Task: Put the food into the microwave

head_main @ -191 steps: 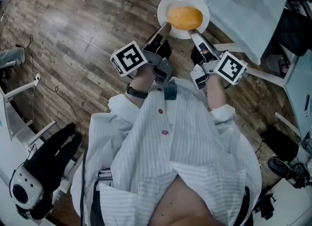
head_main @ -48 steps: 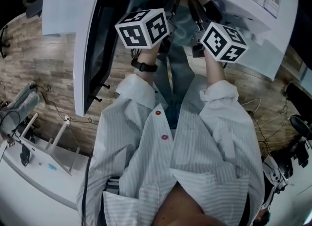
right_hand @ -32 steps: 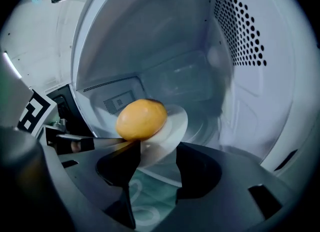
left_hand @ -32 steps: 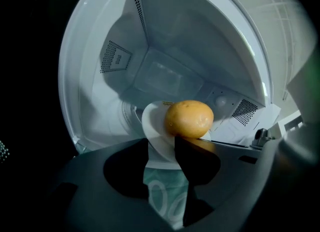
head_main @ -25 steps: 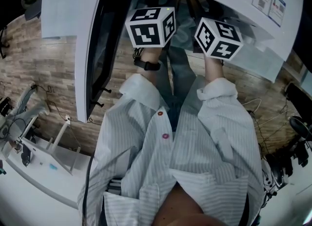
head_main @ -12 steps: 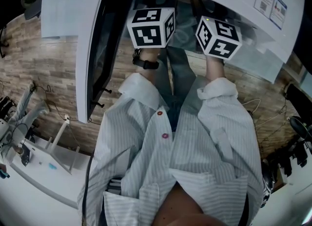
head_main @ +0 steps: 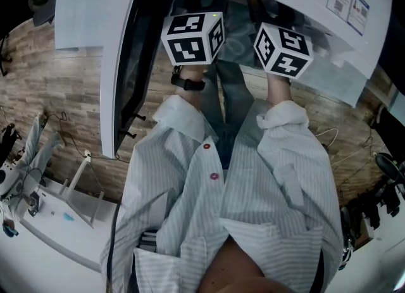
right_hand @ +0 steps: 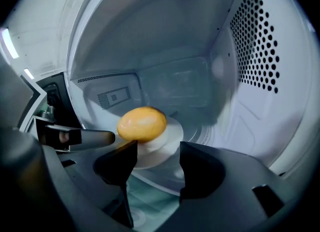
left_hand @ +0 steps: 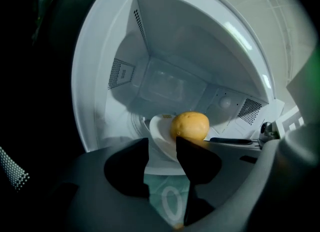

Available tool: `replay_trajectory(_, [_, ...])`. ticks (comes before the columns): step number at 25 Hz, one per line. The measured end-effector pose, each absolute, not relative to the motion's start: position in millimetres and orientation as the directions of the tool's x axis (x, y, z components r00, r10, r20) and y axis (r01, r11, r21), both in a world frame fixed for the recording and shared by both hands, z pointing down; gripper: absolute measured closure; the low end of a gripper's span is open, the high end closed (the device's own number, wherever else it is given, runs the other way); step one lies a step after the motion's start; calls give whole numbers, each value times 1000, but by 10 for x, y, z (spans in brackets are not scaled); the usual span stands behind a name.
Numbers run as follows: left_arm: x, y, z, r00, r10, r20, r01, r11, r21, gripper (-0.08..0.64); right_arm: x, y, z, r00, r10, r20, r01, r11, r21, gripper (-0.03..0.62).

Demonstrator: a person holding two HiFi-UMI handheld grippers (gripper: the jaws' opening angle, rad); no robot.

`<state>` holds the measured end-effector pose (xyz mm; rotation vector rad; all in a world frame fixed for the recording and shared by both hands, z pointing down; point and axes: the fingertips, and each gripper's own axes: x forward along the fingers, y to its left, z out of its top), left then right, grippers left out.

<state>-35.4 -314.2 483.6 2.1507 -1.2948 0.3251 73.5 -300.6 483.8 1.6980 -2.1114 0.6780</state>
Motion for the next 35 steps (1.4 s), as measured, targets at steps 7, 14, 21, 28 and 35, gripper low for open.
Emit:
replay_trajectory(7, [-278, -3004, 4692, 547, -698, 462, -832, -388, 398, 382, 714, -2935, 4690, -256, -820, 513, -964, 180, -194, 328])
replay_trajectory(14, [-239, -2861, 4435, 588, -682, 436, -800, -408, 440, 383, 567, -2818, 4448, -338, -804, 489, -933, 219, -285, 331])
replay_trajectory(21, [-182, -2701, 4040, 634, -668, 389, -762, -456, 459, 383, 434, -2723, 4074, -413, -792, 450, -904, 294, -312, 356])
replay_trajectory(28, [-199, -2583, 3465, 677, -678, 287, -709, -494, 503, 385, 299, -2587, 3539, -498, -782, 374, -859, 389, -332, 449])
replay_trajectory(35, [-117, -2411, 2908, 748, -645, 155, -607, -572, 552, 440, 221, -2423, 2915, -573, -777, 260, -804, 472, -363, 527])
